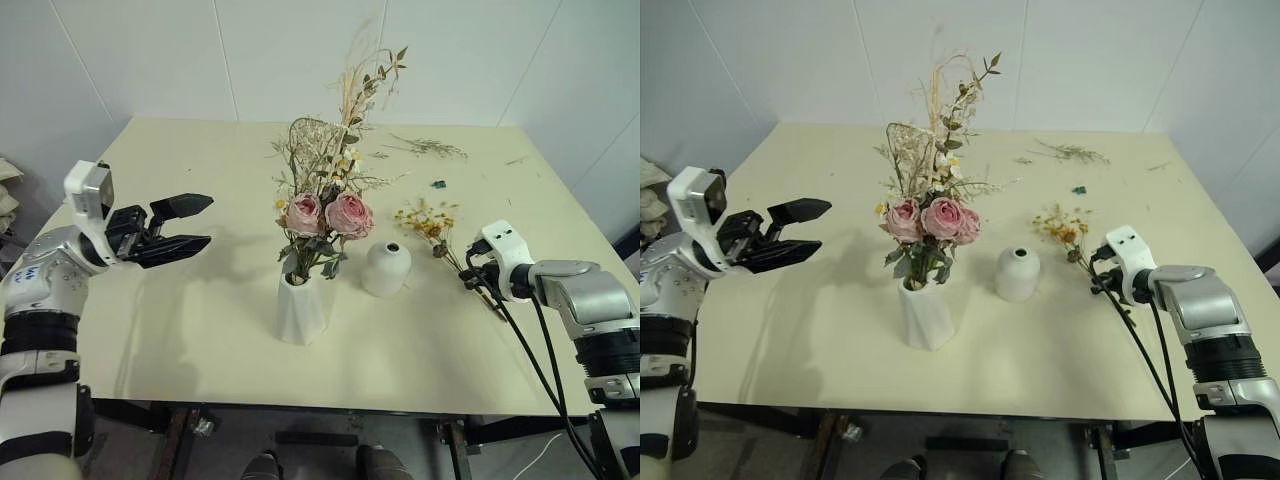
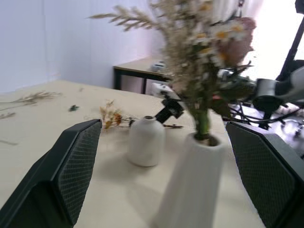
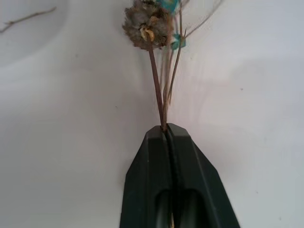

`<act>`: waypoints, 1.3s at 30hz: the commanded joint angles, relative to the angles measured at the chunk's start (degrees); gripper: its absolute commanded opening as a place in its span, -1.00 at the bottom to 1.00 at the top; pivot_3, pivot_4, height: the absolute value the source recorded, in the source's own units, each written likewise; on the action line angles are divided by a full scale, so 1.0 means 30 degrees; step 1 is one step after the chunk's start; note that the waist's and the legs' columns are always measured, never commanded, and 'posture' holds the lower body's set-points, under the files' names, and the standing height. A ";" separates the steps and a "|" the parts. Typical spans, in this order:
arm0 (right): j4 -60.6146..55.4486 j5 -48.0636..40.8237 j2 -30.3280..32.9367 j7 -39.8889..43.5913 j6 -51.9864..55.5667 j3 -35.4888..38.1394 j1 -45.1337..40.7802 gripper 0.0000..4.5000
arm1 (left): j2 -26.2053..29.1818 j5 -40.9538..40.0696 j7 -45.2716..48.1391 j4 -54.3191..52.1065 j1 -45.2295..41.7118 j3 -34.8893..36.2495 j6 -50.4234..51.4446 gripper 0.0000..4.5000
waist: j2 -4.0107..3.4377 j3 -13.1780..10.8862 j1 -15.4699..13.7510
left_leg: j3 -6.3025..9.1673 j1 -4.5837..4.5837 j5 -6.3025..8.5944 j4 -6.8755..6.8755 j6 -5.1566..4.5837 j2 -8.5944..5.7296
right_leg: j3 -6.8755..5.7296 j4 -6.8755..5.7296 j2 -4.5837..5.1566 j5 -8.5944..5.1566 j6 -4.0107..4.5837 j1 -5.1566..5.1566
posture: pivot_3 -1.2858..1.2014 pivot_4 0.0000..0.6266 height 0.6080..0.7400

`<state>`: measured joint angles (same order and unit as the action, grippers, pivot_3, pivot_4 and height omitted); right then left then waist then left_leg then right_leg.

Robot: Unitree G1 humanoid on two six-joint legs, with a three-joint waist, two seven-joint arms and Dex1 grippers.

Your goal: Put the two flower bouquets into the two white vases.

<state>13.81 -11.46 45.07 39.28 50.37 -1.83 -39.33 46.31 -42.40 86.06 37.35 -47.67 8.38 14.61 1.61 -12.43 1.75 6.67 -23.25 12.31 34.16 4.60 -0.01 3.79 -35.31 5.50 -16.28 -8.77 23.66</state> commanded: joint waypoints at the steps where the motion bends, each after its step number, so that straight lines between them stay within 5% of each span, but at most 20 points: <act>1: -0.1183 -0.0334 -0.0263 -0.0671 -0.0251 0.1473 0.0212 -0.98 | -0.0600 0.1957 0.1843 0.2745 -0.1717 -0.0270 -0.2042 1.00 | 0.0001 0.0000 -0.0010 | 0.0000 0.0000 0.0000 0.0000 0.0000 0.0000 | 0.0000 -0.0004 0.0000 -0.0001 -0.0002 0.0000 | 0.03 -0.52 1.00; 10: -0.3510 -0.1491 -0.2190 -0.1911 -0.3033 0.4305 0.0976 -0.98 | -0.1880 0.4190 0.2146 0.6107 -0.3761 -0.2605 -0.5252 1.00 | 0.0000 0.0000 0.0041 | 0.0002 0.0000 0.0000 0.0000 0.0000 0.0000 | 0.0000 -0.0038 0.0000 -0.0004 -0.0010 0.0011 | 0.03 -0.52 1.00; 17: -0.4692 -0.2732 -0.5280 -0.2132 -1.0350 0.6601 0.1833 -0.98 | -0.1560 0.2306 0.2146 0.5441 -0.3708 -0.4524 -0.5058 1.00 | 0.0002 0.0000 0.0061 | 0.0009 0.0003 -0.0008 0.0007 0.0009 0.0000 | 0.0001 -0.0070 0.0000 -0.0005 -0.0013 0.0012 | 0.03 -0.52 1.00; 28: -0.4482 -0.4814 -0.8140 -0.0747 -1.3217 0.5364 0.1340 -0.98 | -0.1113 0.1182 0.2146 0.5706 -0.4056 -0.5817 -0.4737 1.00 | 0.0000 0.0001 0.0178 | 0.0025 0.0021 -0.0030 0.0012 0.0023 0.0001 | 0.0001 -0.0116 -0.0005 -0.0006 -0.0011 0.0010 | 0.03 -0.52 1.00; 39: -0.2711 -0.4390 -0.8856 0.0062 -1.5370 0.4105 -0.0298 -0.98 | -0.0989 0.0903 0.2146 0.5859 -0.4321 -0.6157 -0.4714 1.00 | 0.0000 0.0001 0.0334 | 0.0040 0.0019 -0.0033 0.0007 0.0027 -0.0002 | 0.0001 -0.0114 -0.0010 -0.0007 -0.0010 0.0010 | 0.03 -0.52 1.00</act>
<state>6.87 -24.09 18.58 38.53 6.01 10.36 -39.19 41.82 -38.13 86.08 54.97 -58.95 -10.19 0.64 1.61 -12.43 2.75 6.80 -23.19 12.22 34.17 4.68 -0.02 3.79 -35.65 5.46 -16.30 -8.80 23.69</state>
